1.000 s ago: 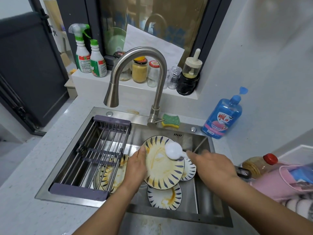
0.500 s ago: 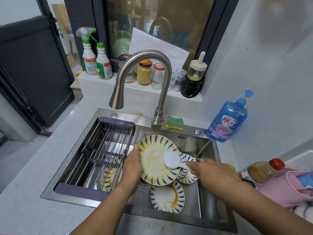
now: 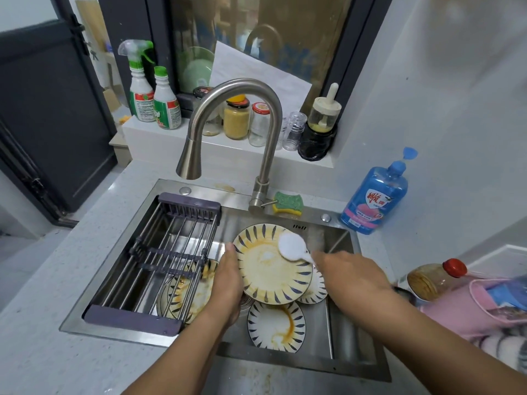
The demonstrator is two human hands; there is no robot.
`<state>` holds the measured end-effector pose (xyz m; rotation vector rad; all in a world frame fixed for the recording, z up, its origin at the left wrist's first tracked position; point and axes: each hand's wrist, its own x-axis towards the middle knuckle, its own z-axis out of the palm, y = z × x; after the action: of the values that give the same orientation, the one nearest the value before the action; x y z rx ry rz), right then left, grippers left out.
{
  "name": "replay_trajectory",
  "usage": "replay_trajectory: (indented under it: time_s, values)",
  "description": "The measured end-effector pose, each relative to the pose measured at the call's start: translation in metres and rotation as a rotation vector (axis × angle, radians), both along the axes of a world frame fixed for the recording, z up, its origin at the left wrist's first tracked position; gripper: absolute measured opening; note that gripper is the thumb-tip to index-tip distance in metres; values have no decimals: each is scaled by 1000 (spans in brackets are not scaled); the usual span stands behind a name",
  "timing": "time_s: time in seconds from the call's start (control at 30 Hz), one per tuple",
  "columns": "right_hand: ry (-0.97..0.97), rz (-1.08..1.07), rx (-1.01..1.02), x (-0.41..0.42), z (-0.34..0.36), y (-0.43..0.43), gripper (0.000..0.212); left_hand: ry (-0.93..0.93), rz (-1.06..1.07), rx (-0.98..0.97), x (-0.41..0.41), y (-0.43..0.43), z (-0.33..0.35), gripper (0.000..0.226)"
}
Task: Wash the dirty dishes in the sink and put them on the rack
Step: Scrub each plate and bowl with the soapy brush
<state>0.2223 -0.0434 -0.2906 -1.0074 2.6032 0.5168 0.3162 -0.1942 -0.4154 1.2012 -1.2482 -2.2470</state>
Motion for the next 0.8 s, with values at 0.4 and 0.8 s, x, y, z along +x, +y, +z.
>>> replay_trajectory:
  time_s: [0.4, 0.8]
  values:
    - [-73, -2, -53, -1, -1, -15, 37, -4, 31, -95, 0, 5, -4, 64]
    - [-407, 85, -238, 2, -19, -32, 36, -23, -3, -4, -1, -4, 3, 84]
